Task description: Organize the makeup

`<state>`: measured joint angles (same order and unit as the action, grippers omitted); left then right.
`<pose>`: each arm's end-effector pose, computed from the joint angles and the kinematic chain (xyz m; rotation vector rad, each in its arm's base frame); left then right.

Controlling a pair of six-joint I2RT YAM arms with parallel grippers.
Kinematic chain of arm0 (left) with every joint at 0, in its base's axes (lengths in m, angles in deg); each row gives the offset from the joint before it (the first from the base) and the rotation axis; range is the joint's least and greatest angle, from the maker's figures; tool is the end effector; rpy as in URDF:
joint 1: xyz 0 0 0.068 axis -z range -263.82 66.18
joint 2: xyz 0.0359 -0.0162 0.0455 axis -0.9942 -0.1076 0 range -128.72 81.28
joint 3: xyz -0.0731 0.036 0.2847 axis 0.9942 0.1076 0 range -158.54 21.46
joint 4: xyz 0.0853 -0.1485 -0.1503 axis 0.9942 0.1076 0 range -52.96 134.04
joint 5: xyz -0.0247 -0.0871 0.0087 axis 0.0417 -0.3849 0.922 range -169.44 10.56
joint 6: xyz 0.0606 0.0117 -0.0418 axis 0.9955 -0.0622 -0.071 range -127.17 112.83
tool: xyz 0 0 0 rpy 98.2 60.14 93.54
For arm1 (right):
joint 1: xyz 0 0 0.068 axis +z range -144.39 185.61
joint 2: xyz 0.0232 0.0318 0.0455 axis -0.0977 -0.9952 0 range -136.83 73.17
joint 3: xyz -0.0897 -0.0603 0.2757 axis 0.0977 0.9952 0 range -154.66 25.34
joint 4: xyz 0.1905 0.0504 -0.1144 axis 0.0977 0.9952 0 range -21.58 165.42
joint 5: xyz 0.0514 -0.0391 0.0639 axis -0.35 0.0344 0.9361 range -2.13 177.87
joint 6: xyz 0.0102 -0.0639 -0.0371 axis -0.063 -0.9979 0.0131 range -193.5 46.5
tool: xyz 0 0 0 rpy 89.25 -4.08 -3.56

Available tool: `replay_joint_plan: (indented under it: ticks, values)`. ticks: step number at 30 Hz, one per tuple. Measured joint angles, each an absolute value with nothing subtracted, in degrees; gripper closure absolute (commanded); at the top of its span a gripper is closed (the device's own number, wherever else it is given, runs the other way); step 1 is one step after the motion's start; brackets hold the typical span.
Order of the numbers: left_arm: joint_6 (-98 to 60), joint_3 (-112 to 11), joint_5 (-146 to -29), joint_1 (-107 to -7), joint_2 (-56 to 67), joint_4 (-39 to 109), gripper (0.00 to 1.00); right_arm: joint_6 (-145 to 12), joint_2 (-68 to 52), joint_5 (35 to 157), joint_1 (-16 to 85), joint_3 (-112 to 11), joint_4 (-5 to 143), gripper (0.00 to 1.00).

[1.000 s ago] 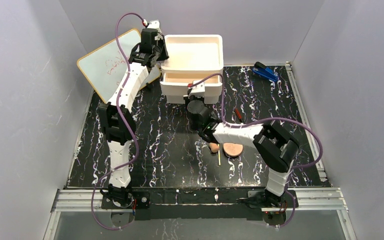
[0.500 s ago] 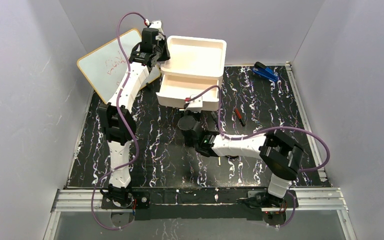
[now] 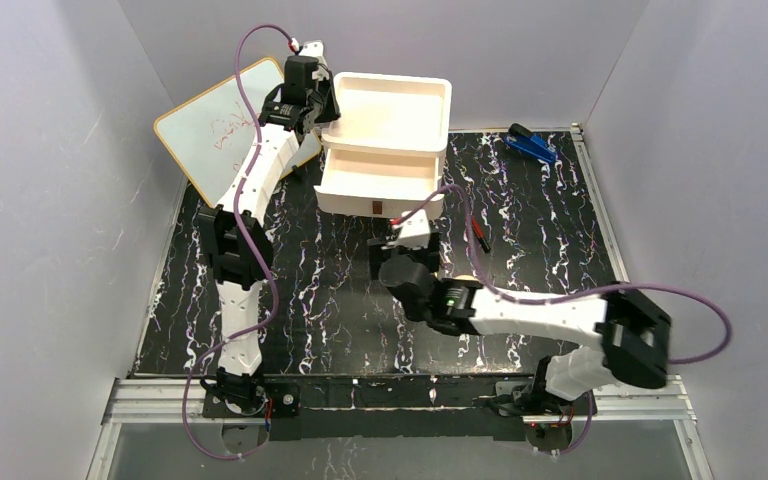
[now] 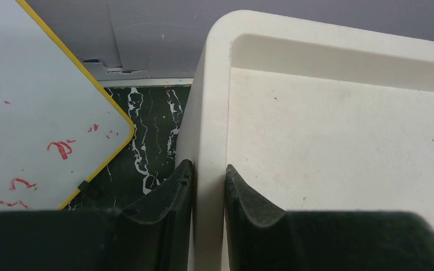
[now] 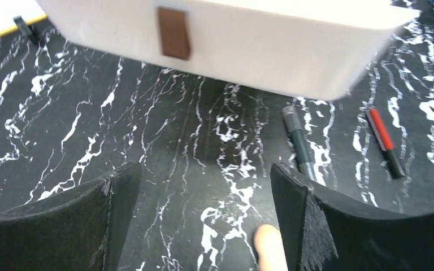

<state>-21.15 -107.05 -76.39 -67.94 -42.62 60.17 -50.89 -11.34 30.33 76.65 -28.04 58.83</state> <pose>0.4946 -0.1372 0.3858 -0.0047 1.9049 -0.3043 0.1482 0.2686 0.3042 -0.1154 1.7697 0.2002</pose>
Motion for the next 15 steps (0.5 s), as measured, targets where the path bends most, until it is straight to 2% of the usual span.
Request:
replay_joint_plan:
  ticks: [8,12,15]
  values:
    - [-21.4,-108.7,-75.3,-67.8,-43.3,61.6,1.0,-39.3,11.6,25.9,77.0,-19.3,75.8,0.12]
    - [-21.7,-109.5,-75.3,-67.9,-43.8,62.2,1.0,-29.8,17.2,24.7,76.0,-17.8,88.4,0.16]
    - [-22.2,-110.9,-75.6,-68.3,-44.5,63.3,1.0,-24.7,18.1,27.2,71.4,-16.8,95.1,0.17]
